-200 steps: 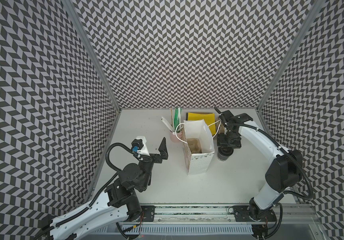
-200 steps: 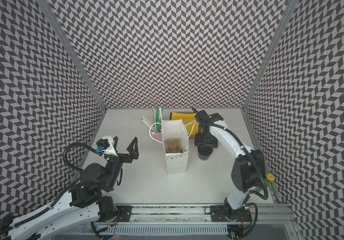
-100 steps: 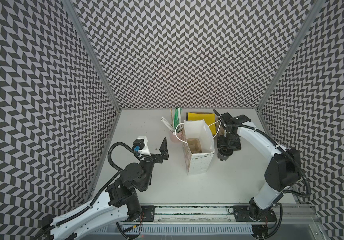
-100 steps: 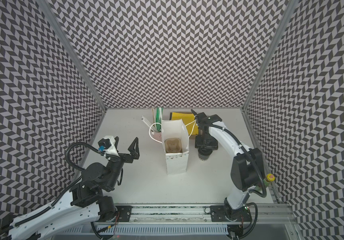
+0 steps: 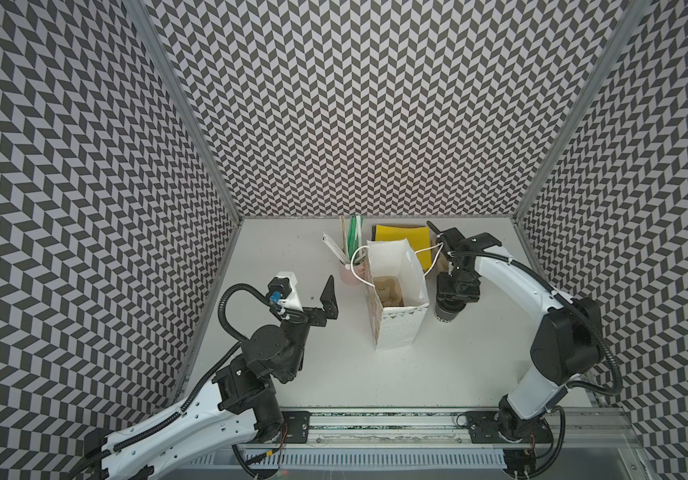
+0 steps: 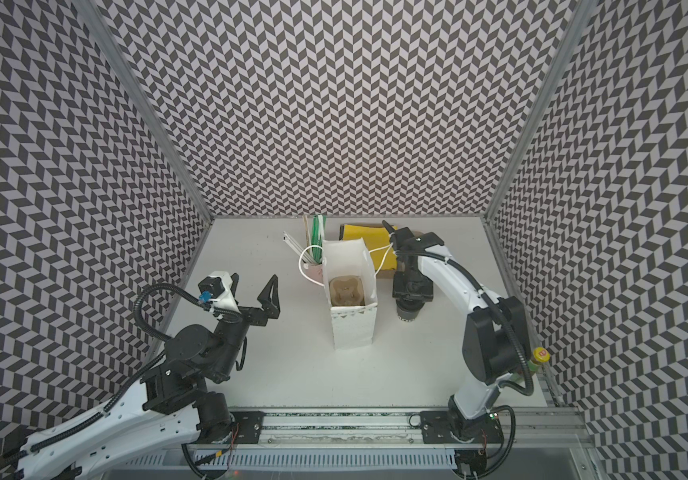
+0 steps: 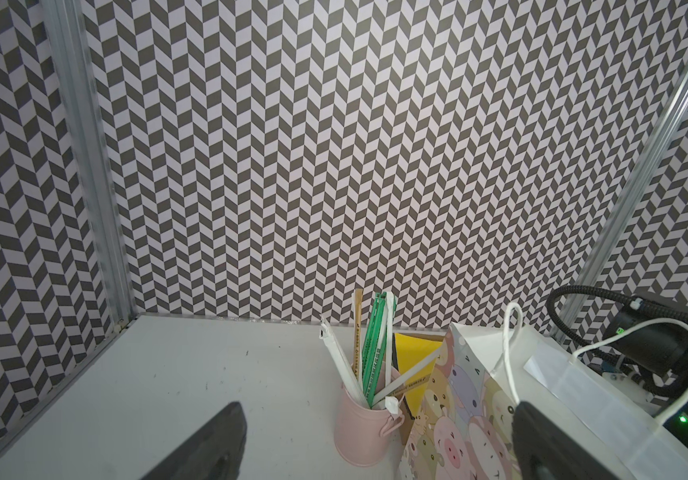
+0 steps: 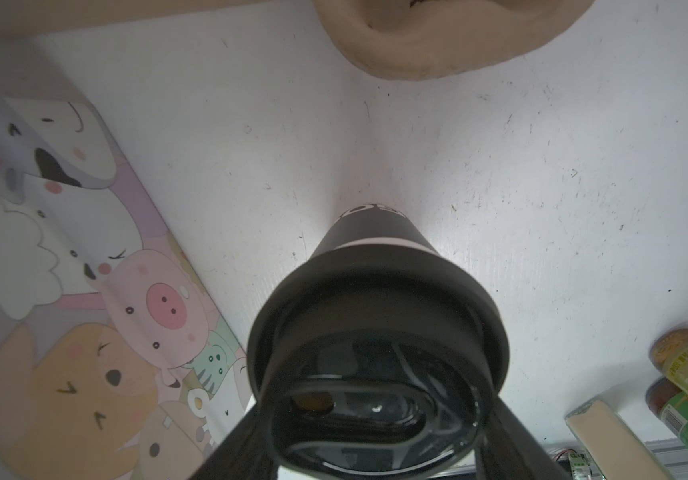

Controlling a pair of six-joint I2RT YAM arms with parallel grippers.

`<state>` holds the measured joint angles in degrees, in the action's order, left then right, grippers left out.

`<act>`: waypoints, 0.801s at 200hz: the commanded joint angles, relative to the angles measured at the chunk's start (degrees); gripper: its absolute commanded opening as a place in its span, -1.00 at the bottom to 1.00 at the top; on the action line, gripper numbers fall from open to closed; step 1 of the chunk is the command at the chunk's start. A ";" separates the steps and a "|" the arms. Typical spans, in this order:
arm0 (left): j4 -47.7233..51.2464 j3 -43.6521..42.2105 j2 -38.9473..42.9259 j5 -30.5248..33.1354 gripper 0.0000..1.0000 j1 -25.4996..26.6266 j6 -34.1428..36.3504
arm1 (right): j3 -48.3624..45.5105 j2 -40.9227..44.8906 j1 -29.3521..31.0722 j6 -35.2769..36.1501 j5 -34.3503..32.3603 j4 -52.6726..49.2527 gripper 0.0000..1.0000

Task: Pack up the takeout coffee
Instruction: 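Close the right gripper on the coffee cup body, then lift the black-lidded coffee cup and carry it above the white bag with the right gripper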

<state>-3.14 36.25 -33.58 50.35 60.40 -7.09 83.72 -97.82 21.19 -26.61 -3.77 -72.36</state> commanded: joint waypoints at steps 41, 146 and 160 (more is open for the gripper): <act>0.42 1.55 -0.25 1.11 1.00 0.14 0.50 | -2.37 0.00 -0.42 0.13 1.67 -0.61 -0.73; 0.35 1.54 -0.25 0.59 1.00 0.13 0.46 | -1.68 9.67 -0.19 -0.51 0.34 -3.49 -1.00; 0.39 1.56 -0.17 0.64 1.00 0.15 0.44 | -1.29 11.71 -0.20 -0.42 0.57 -3.49 -1.00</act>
<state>-3.07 36.25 -33.80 50.33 60.40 -7.07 81.84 -90.65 20.93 -27.07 -3.14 -74.83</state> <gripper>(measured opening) 0.998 0.634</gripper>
